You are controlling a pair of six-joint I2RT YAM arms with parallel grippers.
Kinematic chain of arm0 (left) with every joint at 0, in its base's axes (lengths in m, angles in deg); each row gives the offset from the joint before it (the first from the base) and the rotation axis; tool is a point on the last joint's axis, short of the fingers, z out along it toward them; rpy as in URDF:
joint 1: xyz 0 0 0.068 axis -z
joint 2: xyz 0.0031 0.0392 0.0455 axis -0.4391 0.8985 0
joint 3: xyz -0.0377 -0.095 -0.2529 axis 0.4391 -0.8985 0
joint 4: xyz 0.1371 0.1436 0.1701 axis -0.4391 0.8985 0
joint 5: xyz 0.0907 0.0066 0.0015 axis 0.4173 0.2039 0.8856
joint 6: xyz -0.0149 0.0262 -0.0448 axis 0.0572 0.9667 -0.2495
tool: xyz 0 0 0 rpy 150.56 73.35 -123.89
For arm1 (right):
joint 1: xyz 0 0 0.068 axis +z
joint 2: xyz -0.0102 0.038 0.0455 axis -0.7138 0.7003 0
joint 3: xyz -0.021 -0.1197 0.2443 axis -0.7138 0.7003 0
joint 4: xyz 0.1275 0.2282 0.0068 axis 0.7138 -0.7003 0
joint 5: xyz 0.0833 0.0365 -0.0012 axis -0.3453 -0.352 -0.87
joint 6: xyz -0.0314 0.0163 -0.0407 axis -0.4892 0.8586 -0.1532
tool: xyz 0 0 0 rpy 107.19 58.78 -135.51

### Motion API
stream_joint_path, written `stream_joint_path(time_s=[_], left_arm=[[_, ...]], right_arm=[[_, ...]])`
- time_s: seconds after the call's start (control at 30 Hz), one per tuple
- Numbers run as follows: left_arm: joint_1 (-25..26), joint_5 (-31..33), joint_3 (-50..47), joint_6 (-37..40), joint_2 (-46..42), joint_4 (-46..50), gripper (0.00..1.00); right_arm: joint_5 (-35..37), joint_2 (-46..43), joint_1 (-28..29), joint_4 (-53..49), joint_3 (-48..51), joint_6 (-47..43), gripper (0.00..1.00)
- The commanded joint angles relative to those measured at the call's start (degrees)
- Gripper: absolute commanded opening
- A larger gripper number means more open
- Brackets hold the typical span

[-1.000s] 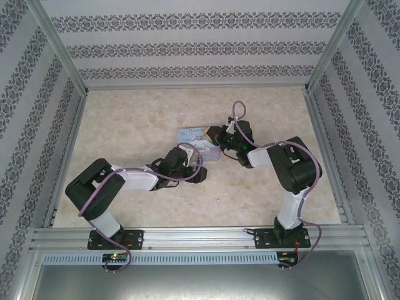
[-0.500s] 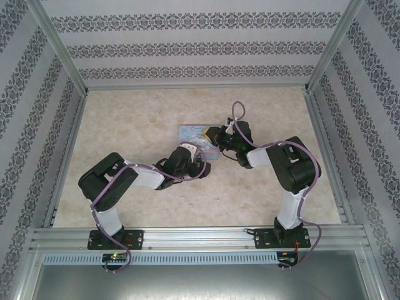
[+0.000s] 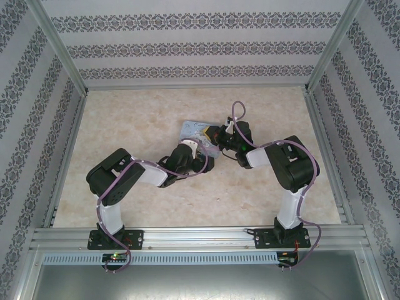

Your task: Unlock the padlock with the key

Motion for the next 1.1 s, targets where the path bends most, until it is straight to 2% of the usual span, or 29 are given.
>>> stream_joint_path(time_s=[0.0,0.33,0.53,0.93,1.07], left_arm=[[-0.6,-4.9,-1.8,-6.8,1.8,-6.9,0.83],[-0.8,-5.9,-5.1,-17.4,1.0,-17.7,0.82],[-0.8,-5.0,-6.7,-21.2,1.7,-22.0,0.82],[-0.7,0.2,-8.7,-34.9,11.2,-38.1,0.79],[-0.1,1.5,-8.9,-35.6,11.5,-38.2,0.77]], right_arm=[[0.7,2.7,0.4,-1.6,0.8,-0.2,0.0],[0.4,2.7,0.3,-1.6,0.7,0.0,0.0],[0.5,2.8,0.4,-1.5,0.9,0.0,0.0],[0.7,3.6,0.7,-0.6,1.1,0.4,0.0],[0.6,3.8,0.7,-0.5,1.0,0.5,0.0]])
